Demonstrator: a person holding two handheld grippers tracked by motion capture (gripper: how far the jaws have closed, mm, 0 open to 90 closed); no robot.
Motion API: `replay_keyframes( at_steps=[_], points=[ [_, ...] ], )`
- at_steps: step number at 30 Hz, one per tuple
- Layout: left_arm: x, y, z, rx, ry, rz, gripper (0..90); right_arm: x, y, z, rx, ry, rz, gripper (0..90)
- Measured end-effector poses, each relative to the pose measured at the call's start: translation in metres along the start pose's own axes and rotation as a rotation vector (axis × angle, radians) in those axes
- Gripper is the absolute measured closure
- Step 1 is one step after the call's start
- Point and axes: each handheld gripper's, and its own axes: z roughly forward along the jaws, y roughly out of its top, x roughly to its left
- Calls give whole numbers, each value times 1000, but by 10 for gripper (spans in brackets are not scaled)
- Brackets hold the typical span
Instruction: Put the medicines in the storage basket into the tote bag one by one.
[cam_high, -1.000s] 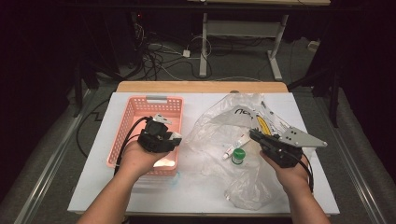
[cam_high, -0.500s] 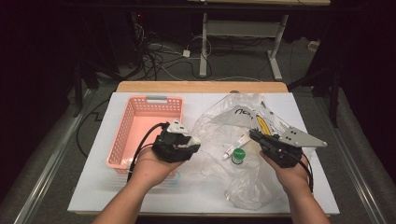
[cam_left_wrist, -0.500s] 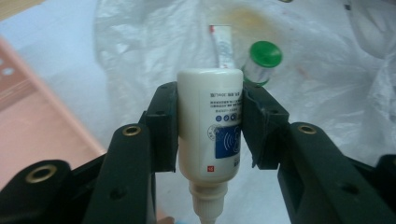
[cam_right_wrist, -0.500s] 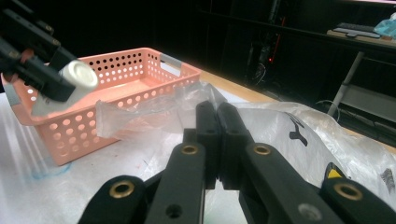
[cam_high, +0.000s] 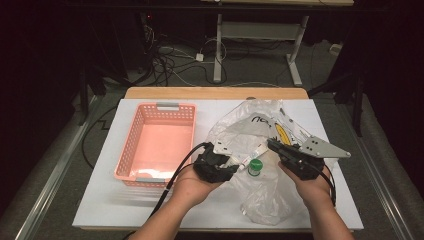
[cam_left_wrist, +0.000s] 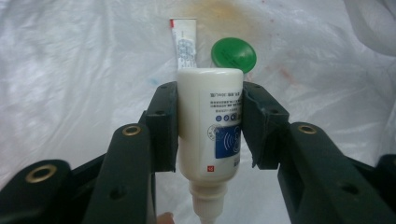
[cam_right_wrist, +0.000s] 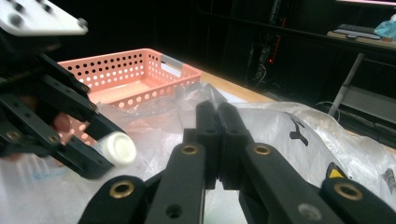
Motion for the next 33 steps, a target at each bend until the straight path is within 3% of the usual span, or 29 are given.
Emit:
replay_keyframes(
  at_steps=[6,10,20,33],
  points=[
    [-4,8,18,-22,39,-5,581,0,0,0,-2,-1,-2,897],
    [-7,14,28,-39,84,15,581,0,0,1,-2,3,-3,898],
    [-3,31,48,-75,178,29,580,-1,0,1,-4,2,-3,898],
    [9,49,89,-97,215,31,579,-3,-3,5,4,1,13,898]
  ],
)
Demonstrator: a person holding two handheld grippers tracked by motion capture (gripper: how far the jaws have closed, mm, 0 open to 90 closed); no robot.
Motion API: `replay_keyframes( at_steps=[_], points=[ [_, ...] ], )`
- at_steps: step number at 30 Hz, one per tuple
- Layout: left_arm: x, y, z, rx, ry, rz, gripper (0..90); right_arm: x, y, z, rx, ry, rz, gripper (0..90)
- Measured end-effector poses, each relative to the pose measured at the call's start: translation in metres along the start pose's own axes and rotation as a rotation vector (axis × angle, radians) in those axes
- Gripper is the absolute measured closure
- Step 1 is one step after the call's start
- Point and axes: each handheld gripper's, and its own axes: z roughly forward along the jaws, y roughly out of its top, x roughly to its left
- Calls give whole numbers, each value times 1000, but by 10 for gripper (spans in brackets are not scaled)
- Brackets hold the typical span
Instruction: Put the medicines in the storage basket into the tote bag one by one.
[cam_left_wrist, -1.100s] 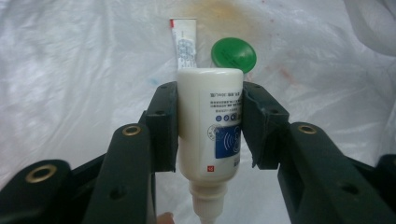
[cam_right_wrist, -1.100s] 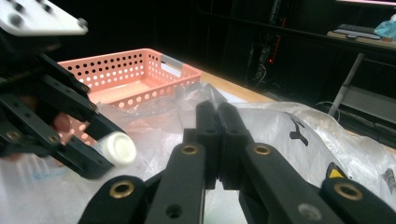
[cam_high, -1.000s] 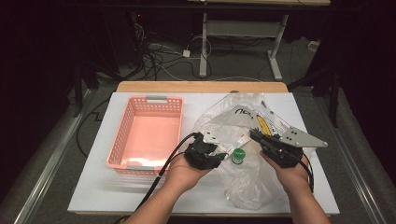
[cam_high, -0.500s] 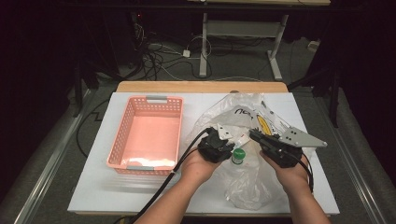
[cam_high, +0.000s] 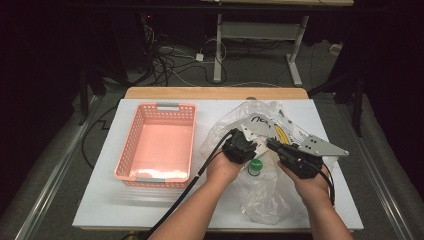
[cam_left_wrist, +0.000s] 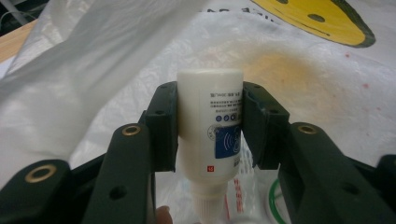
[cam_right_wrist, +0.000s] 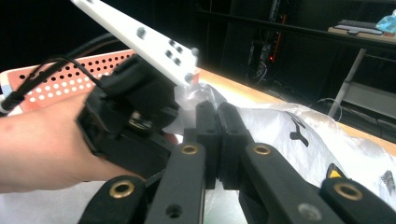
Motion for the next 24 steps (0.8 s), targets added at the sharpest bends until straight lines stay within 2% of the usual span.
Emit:
replay_keyframes(
  at_steps=[1,6,10,11,13,14,17,19,21,24],
  points=[
    [0,1,5,4,11,2,579,-1,0,0,-1,1,1,898],
    [3,3,19,8,14,3,578,-3,-2,1,5,0,10,898],
    [6,3,24,3,5,-24,571,-5,-4,1,9,-4,16,897],
    [7,3,22,-3,-4,-34,546,-6,-5,1,12,-6,17,897],
    [8,5,15,-8,-11,-47,466,-7,-6,1,12,-5,23,897],
    [9,5,11,-16,-27,-51,447,-8,-7,1,14,-6,26,897],
    [7,4,-5,-36,-38,-36,420,-8,-7,2,17,-8,27,897],
    [5,-2,-19,-63,-45,-27,405,-8,-7,1,17,-9,26,897],
    [4,-11,-32,-88,-56,-36,405,-8,-7,1,16,-9,23,897],
    [0,-30,-48,-92,-55,-27,405,-7,-6,0,15,-15,21,897]
  ],
)
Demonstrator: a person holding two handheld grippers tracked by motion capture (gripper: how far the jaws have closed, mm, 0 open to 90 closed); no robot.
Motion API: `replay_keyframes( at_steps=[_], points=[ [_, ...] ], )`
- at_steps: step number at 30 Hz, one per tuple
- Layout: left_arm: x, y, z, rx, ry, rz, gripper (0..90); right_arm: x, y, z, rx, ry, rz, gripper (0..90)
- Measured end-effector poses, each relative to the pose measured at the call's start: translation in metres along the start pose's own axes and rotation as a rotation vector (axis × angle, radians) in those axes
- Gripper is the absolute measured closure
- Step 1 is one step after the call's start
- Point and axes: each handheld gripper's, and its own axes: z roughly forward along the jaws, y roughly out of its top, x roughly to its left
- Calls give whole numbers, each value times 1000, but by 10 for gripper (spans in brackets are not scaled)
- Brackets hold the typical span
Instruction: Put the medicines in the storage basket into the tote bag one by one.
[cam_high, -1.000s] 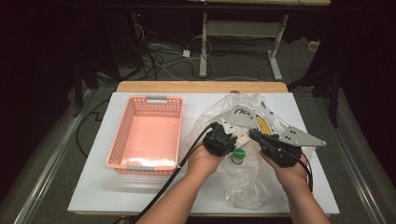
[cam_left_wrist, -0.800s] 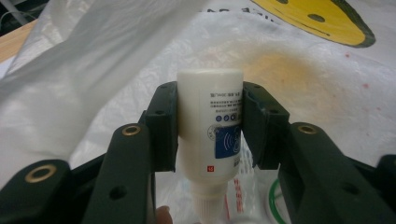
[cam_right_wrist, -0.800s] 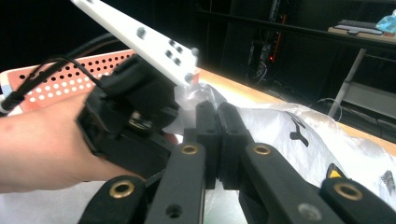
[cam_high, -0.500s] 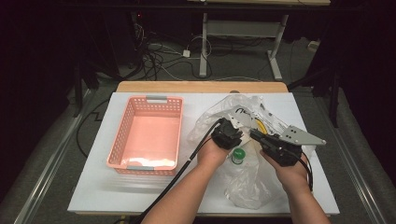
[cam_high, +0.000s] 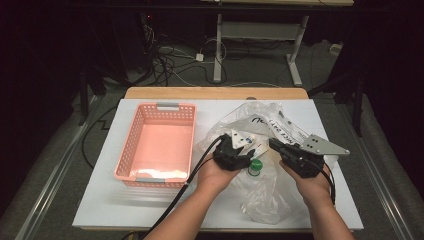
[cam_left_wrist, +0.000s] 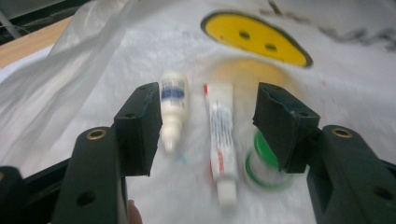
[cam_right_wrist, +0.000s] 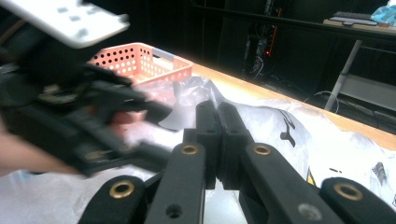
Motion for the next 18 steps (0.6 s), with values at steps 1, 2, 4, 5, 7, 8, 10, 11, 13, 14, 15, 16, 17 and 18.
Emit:
replay_keyframes(
  at_steps=[1,2,4,5,7,8,10,11,13,14,15,16,17,18],
  points=[
    [-1,-7,-5,-3,-10,-11,403,0,0,0,-1,-1,-1,897],
    [-2,-14,-10,2,-15,-22,389,0,0,-1,-2,1,-1,897],
    [-5,-28,-17,16,-30,-27,370,0,1,-1,-1,-1,-1,897],
    [-6,-33,-19,24,-31,-27,341,0,1,-2,-1,-2,1,897],
    [-10,-47,-23,50,-50,-38,309,0,1,-2,-3,-6,-6,897],
    [-12,-51,-24,58,-51,-40,281,1,1,-3,-2,-6,-5,897],
    [-14,-62,-26,82,-44,-34,248,1,2,-3,-2,-4,-6,897],
    [-15,-67,-26,98,-44,-39,228,1,2,-3,-3,-5,-9,897],
    [-15,-74,-25,135,-22,-30,156,2,2,-3,-5,-6,-10,897],
    [-14,-79,-25,146,-9,-31,146,2,2,-3,-4,-8,-10,897],
    [-13,-81,-25,152,-4,-35,145,2,2,-3,-5,-7,-10,897],
    [-12,-83,-25,162,4,-46,142,2,2,-4,-4,-7,-11,897],
    [-11,-84,-24,178,13,-56,102,2,2,-4,-5,-7,-11,897],
    [-10,-85,-22,197,26,-67,52,2,2,-4,-4,-5,-10,897]
  ],
)
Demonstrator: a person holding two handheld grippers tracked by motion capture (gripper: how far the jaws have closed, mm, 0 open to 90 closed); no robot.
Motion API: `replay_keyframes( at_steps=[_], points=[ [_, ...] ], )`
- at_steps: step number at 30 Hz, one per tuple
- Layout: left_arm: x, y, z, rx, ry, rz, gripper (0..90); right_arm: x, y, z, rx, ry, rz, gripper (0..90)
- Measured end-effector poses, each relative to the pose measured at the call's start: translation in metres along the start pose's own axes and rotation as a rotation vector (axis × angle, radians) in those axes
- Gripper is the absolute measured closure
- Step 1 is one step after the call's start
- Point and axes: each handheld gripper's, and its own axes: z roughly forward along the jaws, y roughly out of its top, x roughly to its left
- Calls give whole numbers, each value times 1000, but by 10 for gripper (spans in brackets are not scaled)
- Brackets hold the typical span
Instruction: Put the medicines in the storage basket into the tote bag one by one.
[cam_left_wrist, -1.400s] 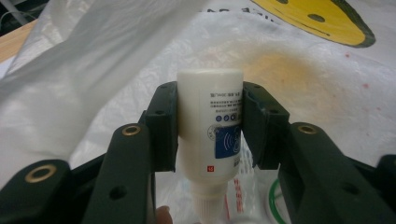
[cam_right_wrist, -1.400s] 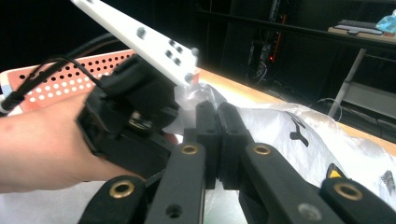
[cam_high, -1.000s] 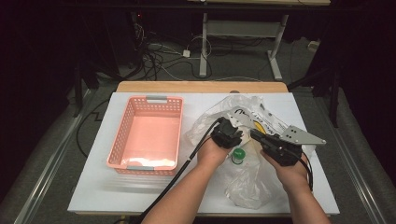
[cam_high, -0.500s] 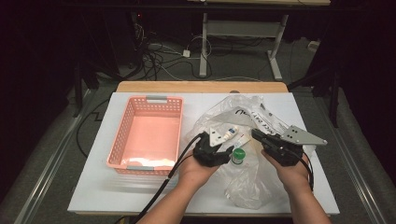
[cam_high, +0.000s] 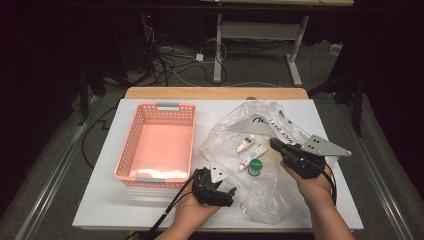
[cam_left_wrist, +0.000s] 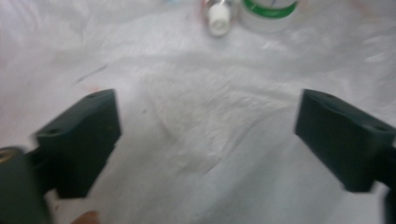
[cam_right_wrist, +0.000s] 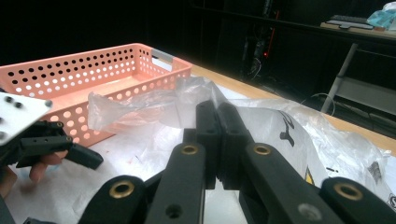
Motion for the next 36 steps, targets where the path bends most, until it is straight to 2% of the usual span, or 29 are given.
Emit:
replay_keyframes(
  at_steps=[2,4,5,6,9,13,16,20,23,25,29,32,36],
  points=[
    [2,-2,3,28,13,-16,0,0,0,-1,1,-1,1,897],
    [2,-4,6,44,11,-20,0,-1,0,-2,-1,-5,2,897],
    [2,-4,10,67,2,-28,0,-2,0,-3,-6,-6,-1,897],
    [4,-4,10,69,-11,-42,0,-2,1,-5,-6,-10,5,897],
    [3,-2,12,70,-12,-45,0,-6,4,-11,-24,-23,9,897],
    [2,1,14,62,-20,-29,3,-8,8,-19,-46,-34,9,898],
    [-1,5,15,36,-36,-2,122,-6,11,-22,-63,-35,3,898],
    [0,9,19,17,-32,-20,248,-4,13,-22,-65,-29,-2,897],
    [1,10,21,6,-28,-27,388,-2,11,-18,-54,-24,-2,897],
    [0,10,21,-5,-25,-15,484,-1,10,-16,-48,-21,-7,898],
    [3,11,22,-15,-51,-26,737,0,11,-15,-47,-19,-3,897],
    [5,11,22,-17,-70,-34,879,0,10,-15,-47,-20,-4,898],
    [7,9,20,-29,-83,-52,885,-1,10,-14,-46,-19,0,900]
  ],
)
